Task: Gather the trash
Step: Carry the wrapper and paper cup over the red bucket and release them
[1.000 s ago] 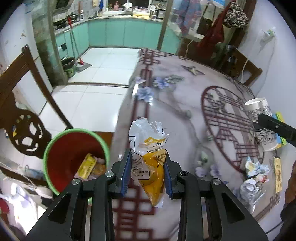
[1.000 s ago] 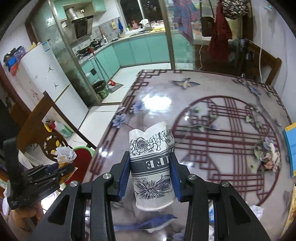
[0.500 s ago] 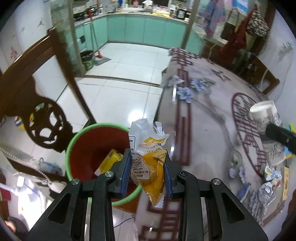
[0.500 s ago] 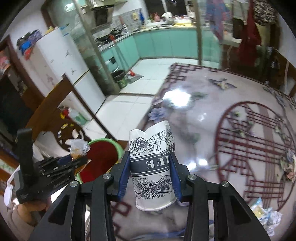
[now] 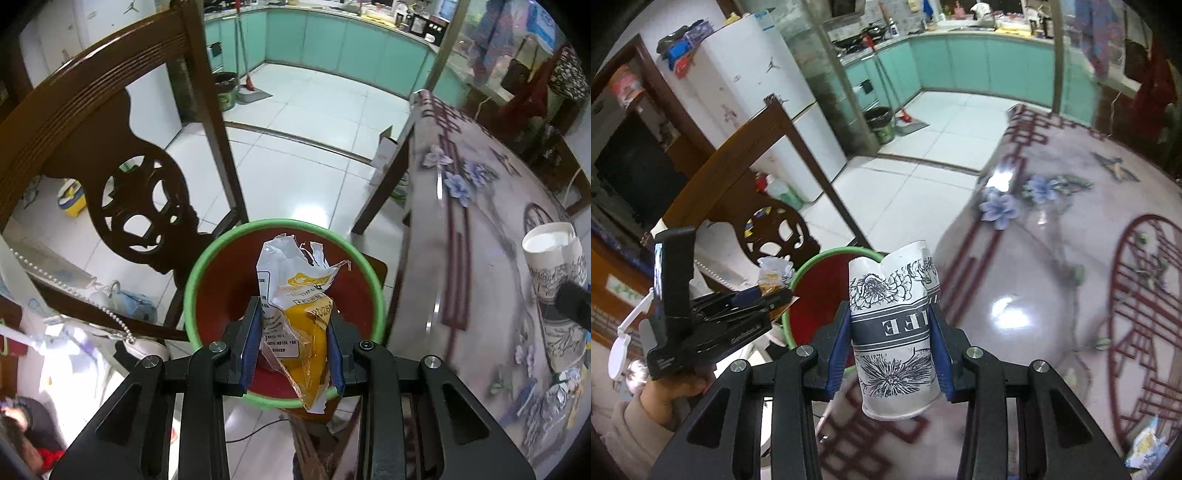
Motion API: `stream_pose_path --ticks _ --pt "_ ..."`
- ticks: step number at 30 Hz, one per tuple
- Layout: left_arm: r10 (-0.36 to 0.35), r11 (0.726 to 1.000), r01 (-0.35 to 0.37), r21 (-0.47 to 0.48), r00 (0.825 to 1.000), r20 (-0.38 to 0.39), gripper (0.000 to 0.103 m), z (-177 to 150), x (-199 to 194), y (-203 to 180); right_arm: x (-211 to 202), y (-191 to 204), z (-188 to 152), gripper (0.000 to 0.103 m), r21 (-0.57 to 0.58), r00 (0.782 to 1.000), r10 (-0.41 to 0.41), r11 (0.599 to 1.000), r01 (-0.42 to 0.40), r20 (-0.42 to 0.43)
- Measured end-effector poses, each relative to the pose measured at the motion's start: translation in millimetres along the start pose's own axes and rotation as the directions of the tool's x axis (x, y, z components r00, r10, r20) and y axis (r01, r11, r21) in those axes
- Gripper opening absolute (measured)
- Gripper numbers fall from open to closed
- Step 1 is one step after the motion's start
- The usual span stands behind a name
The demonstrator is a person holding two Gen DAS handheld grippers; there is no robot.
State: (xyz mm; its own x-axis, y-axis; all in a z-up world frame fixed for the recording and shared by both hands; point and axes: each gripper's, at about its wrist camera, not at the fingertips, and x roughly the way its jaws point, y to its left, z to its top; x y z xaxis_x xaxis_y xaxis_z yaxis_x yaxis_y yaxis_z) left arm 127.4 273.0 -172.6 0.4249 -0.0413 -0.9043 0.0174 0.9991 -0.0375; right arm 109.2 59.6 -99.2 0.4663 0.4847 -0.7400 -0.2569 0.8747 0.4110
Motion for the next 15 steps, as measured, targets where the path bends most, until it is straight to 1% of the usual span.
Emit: stream_pose_path --ticks 5,10,15 --pt "0.014 1.000 -0.014 -0.014 1.000 -0.020 0.029 2.3 11.7 10.1 25.2 10.2 3.9 0.038 -0.002 0.999 0.026 1.000 -0.026 -0.038" --pt "0.020 1.000 -0.021 -0.019 0.998 -0.053 0.030 1.8 25.3 14.6 36.7 15.0 6.9 0.038 -0.013 0.997 0.039 0.999 -0.040 -0.059" --pt "0.018 1.000 -0.019 -0.017 0.998 -0.062 0.030 4.8 31.4 14.2 44.8 18.0 10.0 0.038 -0.026 0.996 0.056 0.998 -0.058 -0.073"
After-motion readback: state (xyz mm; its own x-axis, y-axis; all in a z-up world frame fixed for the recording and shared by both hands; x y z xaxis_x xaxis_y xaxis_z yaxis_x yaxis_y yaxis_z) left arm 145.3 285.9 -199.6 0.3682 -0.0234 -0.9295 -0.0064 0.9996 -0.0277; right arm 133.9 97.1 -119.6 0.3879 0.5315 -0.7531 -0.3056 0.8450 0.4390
